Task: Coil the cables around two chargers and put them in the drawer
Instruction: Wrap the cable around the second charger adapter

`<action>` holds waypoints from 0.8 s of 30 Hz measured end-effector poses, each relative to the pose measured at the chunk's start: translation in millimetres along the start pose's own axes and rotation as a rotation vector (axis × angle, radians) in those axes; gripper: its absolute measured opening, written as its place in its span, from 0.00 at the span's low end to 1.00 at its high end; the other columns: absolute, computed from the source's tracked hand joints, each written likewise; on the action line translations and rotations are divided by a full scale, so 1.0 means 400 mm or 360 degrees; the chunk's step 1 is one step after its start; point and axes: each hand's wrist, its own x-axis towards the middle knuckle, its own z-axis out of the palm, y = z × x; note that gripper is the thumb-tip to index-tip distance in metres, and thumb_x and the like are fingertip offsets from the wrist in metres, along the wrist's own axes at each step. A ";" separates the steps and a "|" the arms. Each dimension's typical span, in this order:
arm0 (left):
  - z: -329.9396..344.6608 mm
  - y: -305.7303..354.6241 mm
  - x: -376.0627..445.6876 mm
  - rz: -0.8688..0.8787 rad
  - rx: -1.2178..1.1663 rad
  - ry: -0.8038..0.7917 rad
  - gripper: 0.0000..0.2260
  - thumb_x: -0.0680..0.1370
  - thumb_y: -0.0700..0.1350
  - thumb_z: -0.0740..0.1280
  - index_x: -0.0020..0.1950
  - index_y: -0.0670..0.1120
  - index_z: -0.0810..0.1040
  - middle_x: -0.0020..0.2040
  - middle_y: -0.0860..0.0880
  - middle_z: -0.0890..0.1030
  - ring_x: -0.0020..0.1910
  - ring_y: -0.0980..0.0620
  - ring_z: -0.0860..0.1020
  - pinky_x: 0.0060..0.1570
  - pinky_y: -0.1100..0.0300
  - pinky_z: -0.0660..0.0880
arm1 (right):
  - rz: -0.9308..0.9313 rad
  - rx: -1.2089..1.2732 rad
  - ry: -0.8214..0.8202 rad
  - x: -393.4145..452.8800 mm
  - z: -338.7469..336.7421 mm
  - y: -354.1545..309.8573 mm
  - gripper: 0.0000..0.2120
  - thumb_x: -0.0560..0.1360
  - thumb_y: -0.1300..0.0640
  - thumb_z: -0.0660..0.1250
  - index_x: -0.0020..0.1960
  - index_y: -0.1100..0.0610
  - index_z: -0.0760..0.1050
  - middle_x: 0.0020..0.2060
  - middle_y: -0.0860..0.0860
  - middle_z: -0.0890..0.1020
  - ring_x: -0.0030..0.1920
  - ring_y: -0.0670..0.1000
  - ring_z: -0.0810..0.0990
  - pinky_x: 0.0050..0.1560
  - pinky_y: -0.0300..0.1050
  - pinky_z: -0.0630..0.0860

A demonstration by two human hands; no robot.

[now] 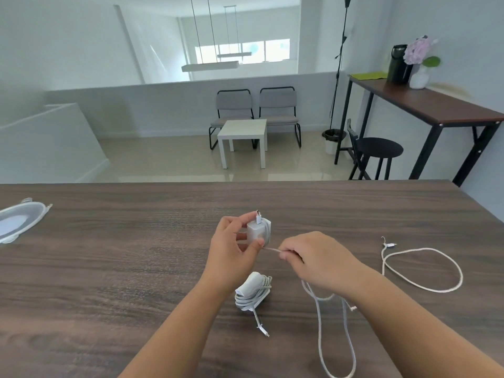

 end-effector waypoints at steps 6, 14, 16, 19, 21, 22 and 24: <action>-0.004 -0.010 -0.004 0.0176 0.0304 -0.0288 0.22 0.75 0.40 0.71 0.68 0.52 0.75 0.52 0.55 0.70 0.50 0.61 0.73 0.45 0.72 0.74 | -0.0032 -0.0185 0.0265 0.015 -0.043 0.020 0.10 0.77 0.45 0.61 0.47 0.47 0.79 0.44 0.44 0.83 0.48 0.48 0.80 0.47 0.46 0.75; -0.032 0.025 -0.003 0.0102 0.0114 -0.0519 0.24 0.75 0.38 0.71 0.67 0.58 0.74 0.54 0.56 0.78 0.45 0.63 0.76 0.48 0.69 0.73 | -0.0106 0.0199 0.0228 0.043 -0.082 0.047 0.07 0.72 0.44 0.69 0.43 0.45 0.83 0.39 0.41 0.83 0.43 0.42 0.79 0.46 0.45 0.76; -0.045 0.035 -0.004 0.0049 0.0023 -0.0542 0.23 0.75 0.37 0.71 0.64 0.59 0.75 0.53 0.56 0.79 0.42 0.63 0.75 0.47 0.65 0.75 | -0.0169 0.0297 0.0196 0.045 -0.087 0.055 0.05 0.72 0.46 0.70 0.43 0.45 0.83 0.38 0.42 0.81 0.43 0.41 0.77 0.46 0.42 0.74; -0.055 0.042 -0.003 0.0059 -0.0043 -0.0585 0.20 0.74 0.38 0.71 0.59 0.60 0.78 0.51 0.54 0.80 0.42 0.55 0.77 0.47 0.58 0.77 | -0.0248 0.0247 0.0200 0.051 -0.085 0.072 0.05 0.73 0.45 0.69 0.44 0.44 0.82 0.36 0.41 0.79 0.42 0.43 0.75 0.48 0.43 0.72; -0.054 0.041 -0.002 0.0085 -0.0005 -0.0611 0.18 0.75 0.37 0.71 0.56 0.60 0.79 0.51 0.54 0.80 0.45 0.53 0.78 0.47 0.58 0.78 | -0.0236 0.0193 0.0250 0.059 -0.079 0.090 0.06 0.72 0.44 0.69 0.44 0.43 0.83 0.36 0.40 0.78 0.42 0.46 0.74 0.49 0.47 0.71; -0.051 0.040 -0.001 0.0099 0.0035 -0.0627 0.17 0.75 0.37 0.70 0.55 0.60 0.80 0.52 0.54 0.79 0.47 0.53 0.78 0.48 0.59 0.78 | -0.0216 0.0173 0.0284 0.063 -0.075 0.099 0.06 0.72 0.43 0.69 0.44 0.42 0.83 0.36 0.40 0.78 0.43 0.46 0.73 0.50 0.49 0.70; -0.047 0.038 0.000 0.0108 0.0092 -0.0673 0.17 0.76 0.37 0.69 0.55 0.59 0.81 0.55 0.55 0.77 0.50 0.55 0.79 0.49 0.61 0.78 | -0.0203 0.0101 0.0329 0.066 -0.066 0.109 0.08 0.72 0.41 0.67 0.45 0.42 0.83 0.38 0.38 0.77 0.48 0.45 0.70 0.51 0.48 0.65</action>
